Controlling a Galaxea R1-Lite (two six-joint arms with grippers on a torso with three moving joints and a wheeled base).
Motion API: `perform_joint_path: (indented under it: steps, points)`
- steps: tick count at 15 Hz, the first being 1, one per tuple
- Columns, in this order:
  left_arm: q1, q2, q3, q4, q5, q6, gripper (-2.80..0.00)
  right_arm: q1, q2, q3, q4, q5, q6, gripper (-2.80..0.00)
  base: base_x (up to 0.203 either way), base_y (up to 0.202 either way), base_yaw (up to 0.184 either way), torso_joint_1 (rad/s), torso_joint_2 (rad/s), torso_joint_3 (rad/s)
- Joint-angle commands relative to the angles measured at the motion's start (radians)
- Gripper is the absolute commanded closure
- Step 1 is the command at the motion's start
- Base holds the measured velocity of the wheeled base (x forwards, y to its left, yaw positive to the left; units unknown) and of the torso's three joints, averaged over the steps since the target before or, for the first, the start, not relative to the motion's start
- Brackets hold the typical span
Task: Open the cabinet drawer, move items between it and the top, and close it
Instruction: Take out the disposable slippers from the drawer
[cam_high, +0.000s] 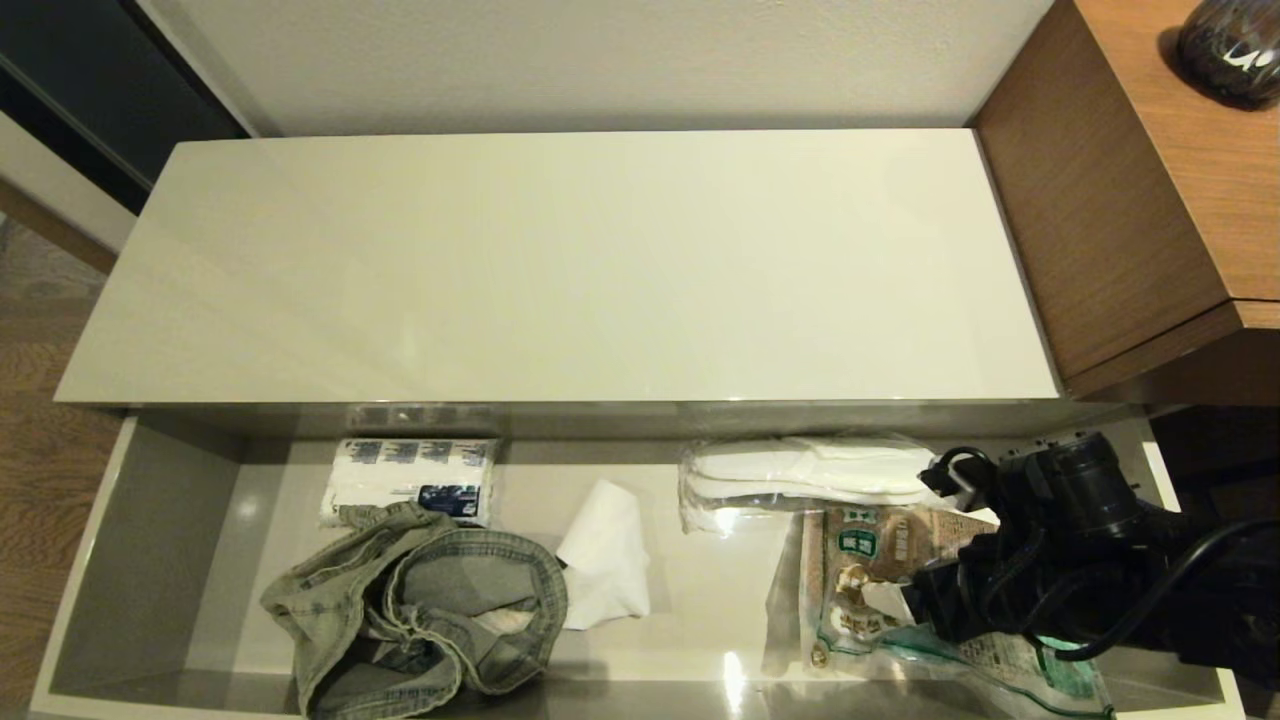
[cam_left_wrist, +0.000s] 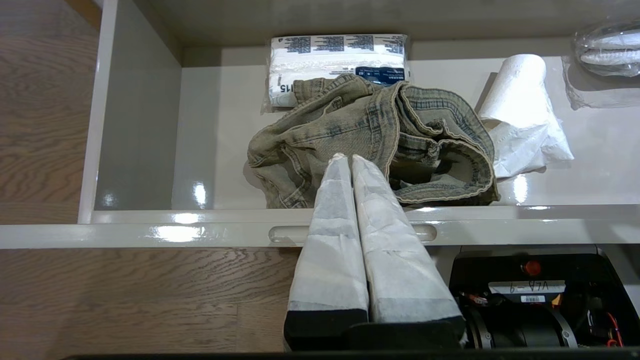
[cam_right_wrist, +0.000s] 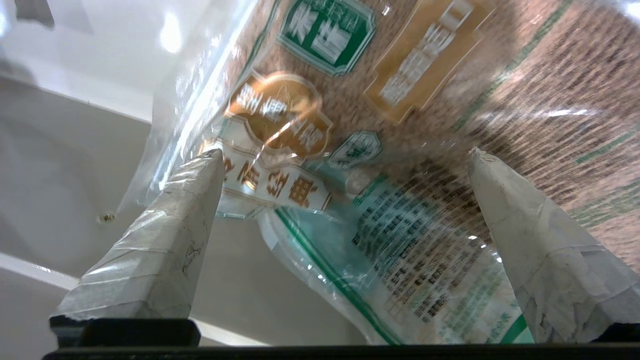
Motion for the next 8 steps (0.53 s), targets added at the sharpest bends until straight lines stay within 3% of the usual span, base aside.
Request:
perform_joint_path:
  steps: [1, 5, 8]
  points:
    - [0.0, 0.002, 0.0, 0.0, 0.001, 0.0, 0.0, 0.0, 0.015, 0.003, -0.004, 0.001, 0.001, -2.8, 0.0, 0.0, 0.0, 0.0, 0.0, 0.0]
    - [0.0, 0.002, 0.0, 0.0, 0.001, 0.0, 0.0, 0.002, 0.045, -0.002, -0.031, 0.003, 0.033, -2.8, 0.0, 0.0, 0.0, 0.0, 0.0, 0.0]
    - [0.0, 0.002, 0.0, 0.0, -0.001, 0.0, 0.0, 0.008, 0.096, 0.0, -0.154, -0.003, 0.034, -2.8, 0.0, 0.0, 0.0, 0.0, 0.0, 0.0]
